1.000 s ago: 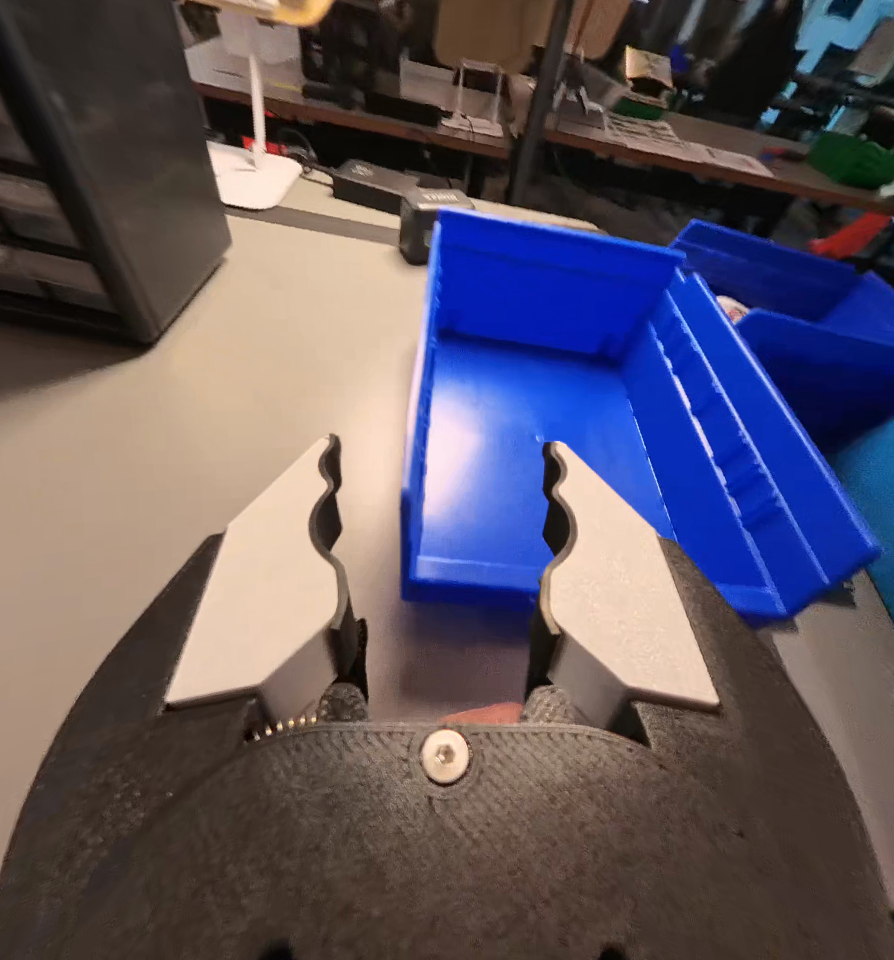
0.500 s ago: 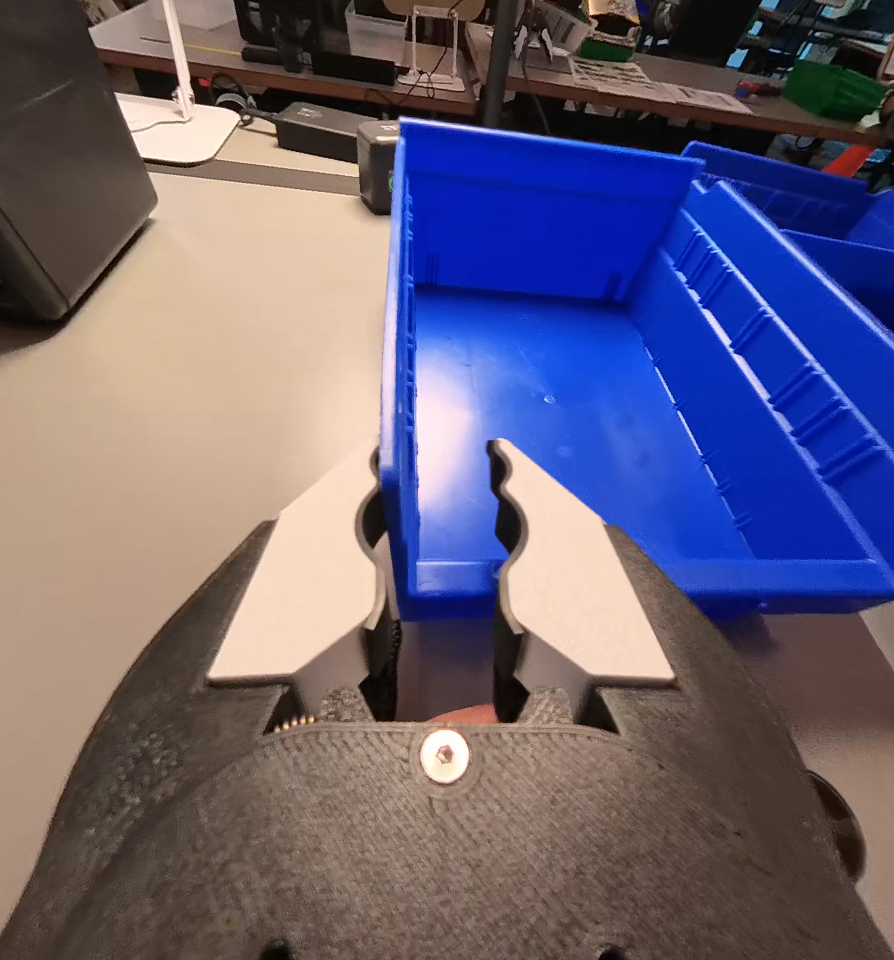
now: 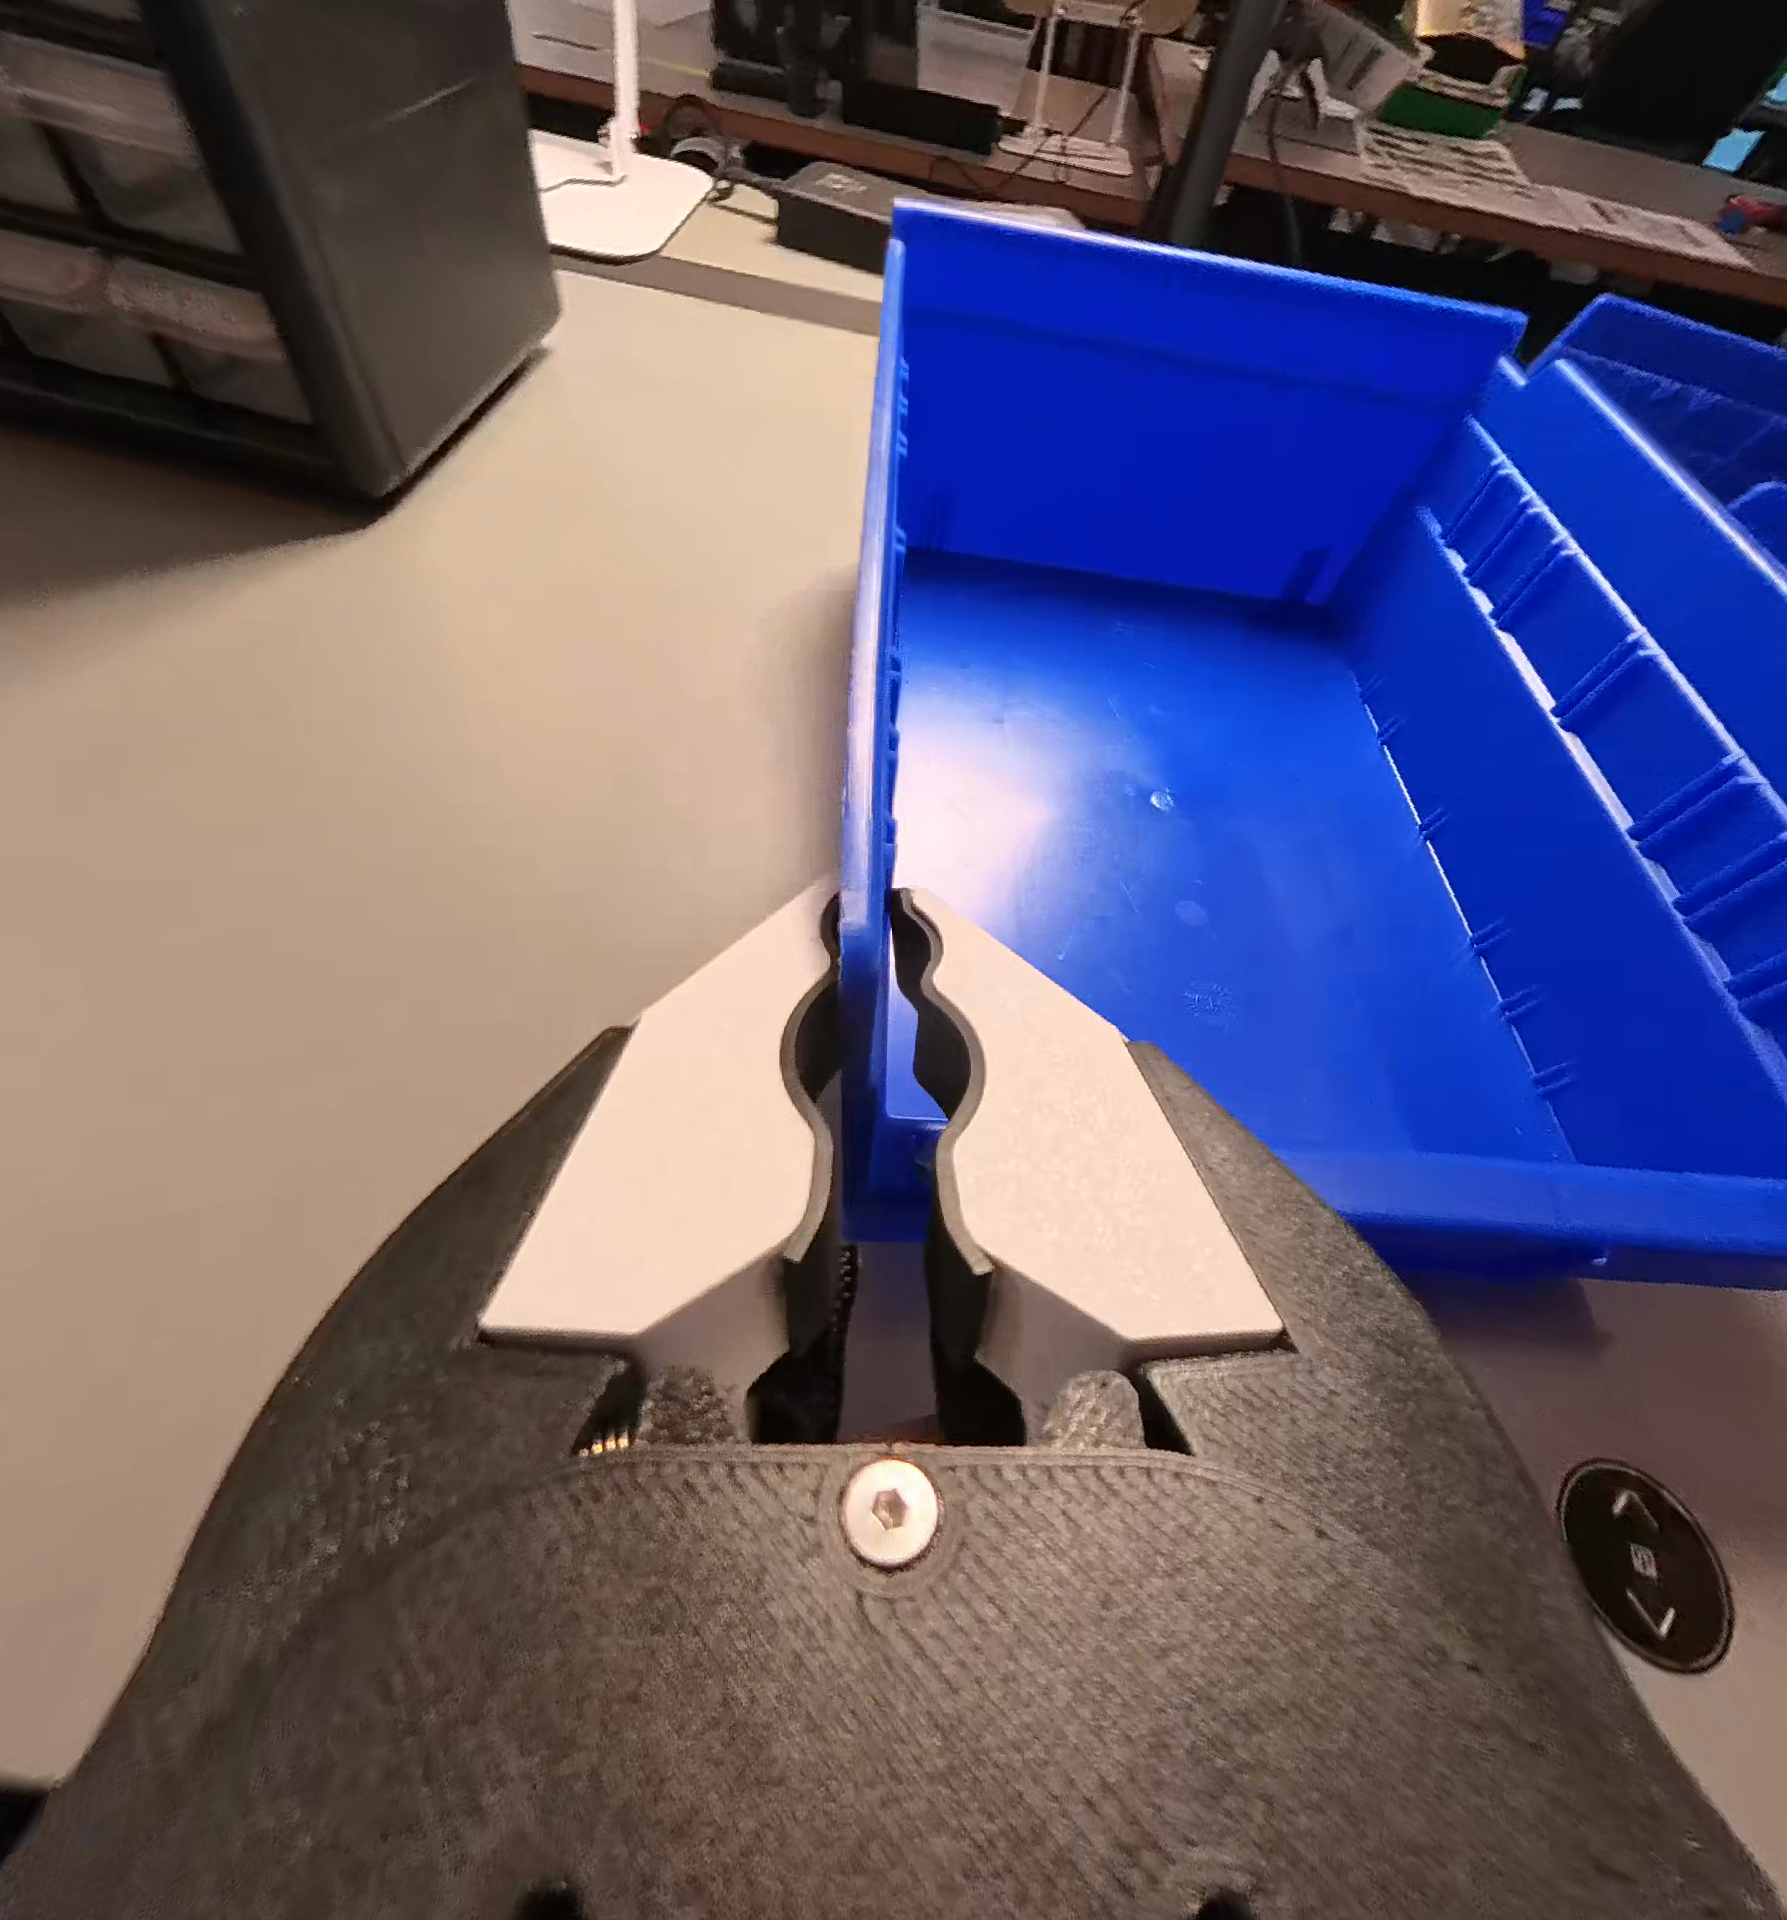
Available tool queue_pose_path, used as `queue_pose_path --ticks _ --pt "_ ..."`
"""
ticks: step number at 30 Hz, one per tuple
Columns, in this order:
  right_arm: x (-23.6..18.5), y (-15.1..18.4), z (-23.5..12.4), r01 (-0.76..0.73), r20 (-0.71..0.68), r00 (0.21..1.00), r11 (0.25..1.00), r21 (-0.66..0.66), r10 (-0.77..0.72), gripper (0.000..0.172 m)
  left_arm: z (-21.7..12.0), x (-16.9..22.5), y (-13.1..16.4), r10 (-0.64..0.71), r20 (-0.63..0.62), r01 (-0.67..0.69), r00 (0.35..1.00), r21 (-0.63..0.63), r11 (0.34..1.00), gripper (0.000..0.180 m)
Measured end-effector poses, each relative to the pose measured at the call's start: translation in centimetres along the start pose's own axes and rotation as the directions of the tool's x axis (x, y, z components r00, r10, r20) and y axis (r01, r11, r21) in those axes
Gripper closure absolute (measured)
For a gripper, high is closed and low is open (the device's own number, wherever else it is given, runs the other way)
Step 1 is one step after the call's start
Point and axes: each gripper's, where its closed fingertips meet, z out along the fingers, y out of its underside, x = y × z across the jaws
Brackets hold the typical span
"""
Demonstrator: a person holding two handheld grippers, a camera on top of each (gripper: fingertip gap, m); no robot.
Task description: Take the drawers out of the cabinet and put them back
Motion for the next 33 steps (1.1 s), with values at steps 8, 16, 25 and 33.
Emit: queue_pose_path --ticks 8,16,25,33 --pt "-4.0 1.7 -5.1 0.092 0.187 0.978 0.996 0.021 -0.095 0.165 -5.4 3.9 -0.6 -0.006 -0.198 0.029 0.98 0.111 0.993 0.178" --pt "-9.0 2.9 -9.5 0.153 0.445 0.879 0.986 0.07 -0.168 0.165 -10.7 6.2 -2.9 -0.123 -0.483 0.239 0.867 0.186 0.953 0.179" --pt "-15.0 3.5 -12.9 0.21 0.679 0.685 0.964 0.162 -0.264 0.164 -14.6 7.2 -6.0 -0.112 -0.627 0.333 0.771 0.248 0.909 0.179" --pt "-18.6 3.0 -13.2 0.237 0.739 0.591 0.945 0.225 -0.324 0.165 -15.9 8.8 -7.1 -0.007 -0.64 0.266 0.769 0.309 0.913 0.178"
